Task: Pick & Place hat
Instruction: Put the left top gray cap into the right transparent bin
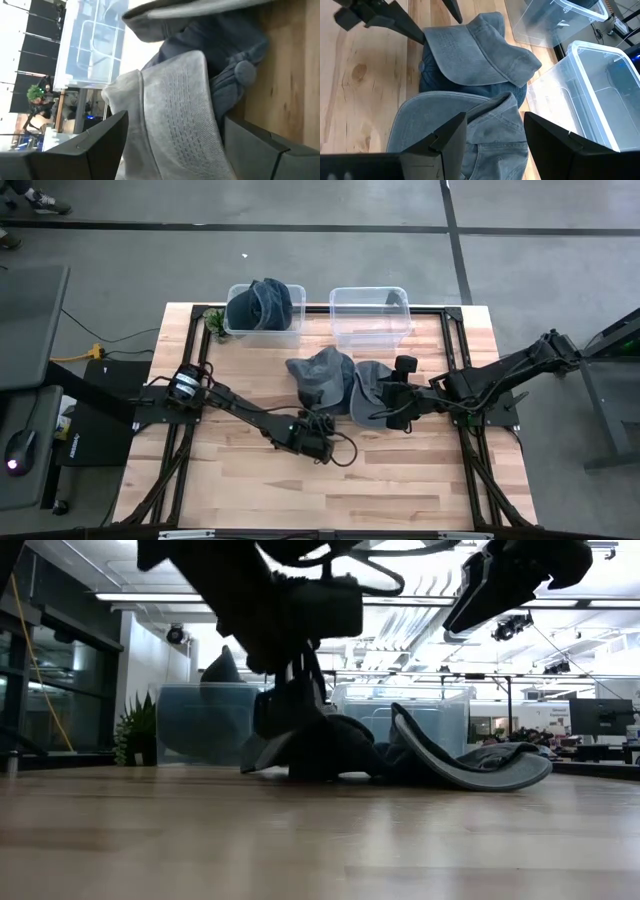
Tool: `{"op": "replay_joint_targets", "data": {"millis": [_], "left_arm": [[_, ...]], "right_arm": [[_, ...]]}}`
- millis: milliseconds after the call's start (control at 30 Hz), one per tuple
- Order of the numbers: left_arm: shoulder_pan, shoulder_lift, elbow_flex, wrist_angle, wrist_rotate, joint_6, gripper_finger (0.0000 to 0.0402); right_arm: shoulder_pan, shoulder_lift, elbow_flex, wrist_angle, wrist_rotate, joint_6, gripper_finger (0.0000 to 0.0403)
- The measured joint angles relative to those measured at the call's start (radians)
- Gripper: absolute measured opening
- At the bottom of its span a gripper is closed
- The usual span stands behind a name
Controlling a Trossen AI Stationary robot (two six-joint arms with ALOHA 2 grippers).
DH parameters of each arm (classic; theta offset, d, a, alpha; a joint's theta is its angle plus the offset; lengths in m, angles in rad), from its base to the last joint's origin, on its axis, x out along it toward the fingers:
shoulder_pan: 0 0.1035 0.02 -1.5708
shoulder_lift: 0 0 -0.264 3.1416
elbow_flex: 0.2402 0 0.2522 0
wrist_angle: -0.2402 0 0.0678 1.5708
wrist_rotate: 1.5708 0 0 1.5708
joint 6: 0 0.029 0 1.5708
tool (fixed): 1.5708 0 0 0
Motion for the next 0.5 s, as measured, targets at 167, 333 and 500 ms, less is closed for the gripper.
{"op": "replay_joint_targets", "data": {"millis": [167, 333, 500], "left_arm": [[-0.004, 0.0, 0.051, -0.084, -0.004, -0.003, 0.03], [-0.005, 0.0, 0.058, -0.137, 0.0, -0.011, 0.03], [-0.005, 0.0, 0.059, -0.178, 0.048, -0.067, 0.03]], "right_arm": [[0.0, 0.0, 0.0, 0.0, 0.0, 0.0, 0.0193], [0.0, 0.0, 0.0, 0.0, 0.001, 0.002, 0.0193], [0.0, 0.0, 0.0, -0.001, 0.001, 0.001, 0.0193]]}}
